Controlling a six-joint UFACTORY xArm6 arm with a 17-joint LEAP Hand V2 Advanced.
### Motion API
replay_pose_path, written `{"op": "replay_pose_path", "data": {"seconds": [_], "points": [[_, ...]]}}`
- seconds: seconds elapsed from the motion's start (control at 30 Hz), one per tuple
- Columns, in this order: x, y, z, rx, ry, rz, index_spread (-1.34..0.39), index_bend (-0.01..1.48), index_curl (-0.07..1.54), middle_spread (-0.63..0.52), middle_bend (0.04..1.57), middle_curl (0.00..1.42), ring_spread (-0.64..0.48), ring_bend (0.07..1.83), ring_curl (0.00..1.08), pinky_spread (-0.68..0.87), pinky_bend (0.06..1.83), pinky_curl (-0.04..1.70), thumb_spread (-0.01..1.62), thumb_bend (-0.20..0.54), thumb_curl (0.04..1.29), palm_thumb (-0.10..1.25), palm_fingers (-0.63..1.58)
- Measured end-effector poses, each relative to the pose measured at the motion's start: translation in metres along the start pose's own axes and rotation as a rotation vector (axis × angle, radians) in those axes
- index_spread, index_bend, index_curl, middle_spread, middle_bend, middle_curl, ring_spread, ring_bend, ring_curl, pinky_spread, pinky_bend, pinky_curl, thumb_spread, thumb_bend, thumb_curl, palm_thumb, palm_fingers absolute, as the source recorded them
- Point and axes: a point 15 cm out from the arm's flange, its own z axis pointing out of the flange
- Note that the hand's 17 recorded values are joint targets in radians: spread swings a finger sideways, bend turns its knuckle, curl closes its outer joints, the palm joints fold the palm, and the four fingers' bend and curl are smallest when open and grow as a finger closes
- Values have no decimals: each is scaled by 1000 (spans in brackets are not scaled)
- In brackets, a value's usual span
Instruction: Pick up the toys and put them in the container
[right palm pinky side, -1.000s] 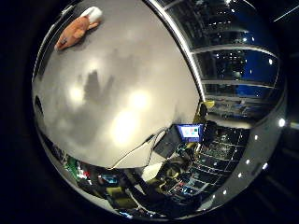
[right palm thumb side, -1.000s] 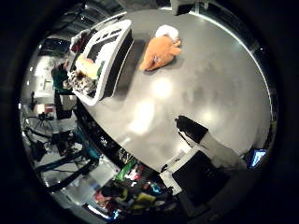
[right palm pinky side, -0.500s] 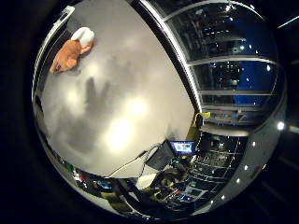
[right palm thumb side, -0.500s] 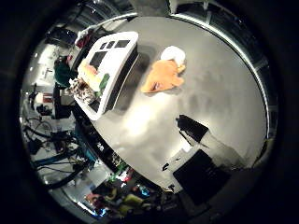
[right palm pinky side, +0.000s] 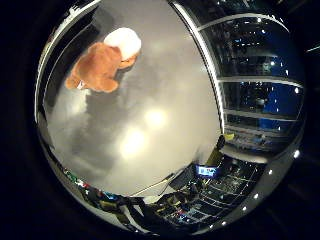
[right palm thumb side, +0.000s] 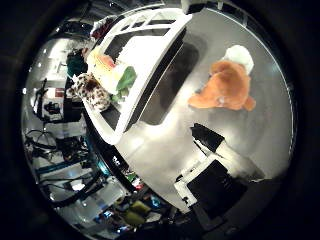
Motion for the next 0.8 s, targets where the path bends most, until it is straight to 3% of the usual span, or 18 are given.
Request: {"op": "replay_pose_path", "data": {"seconds": [0.23, 0.8], "points": [[-19, -5, 50, -58, -52, -17, -419, 167, 278, -13, 175, 286, 73, 254, 283, 372, 385, 332, 901, -24, 417, 913, 48], [14, -35, 58, -37, -10, -15, -443, 177, 305, -15, 180, 276, 93, 242, 274, 376, 397, 318, 885, -24, 455, 944, 54]]}}
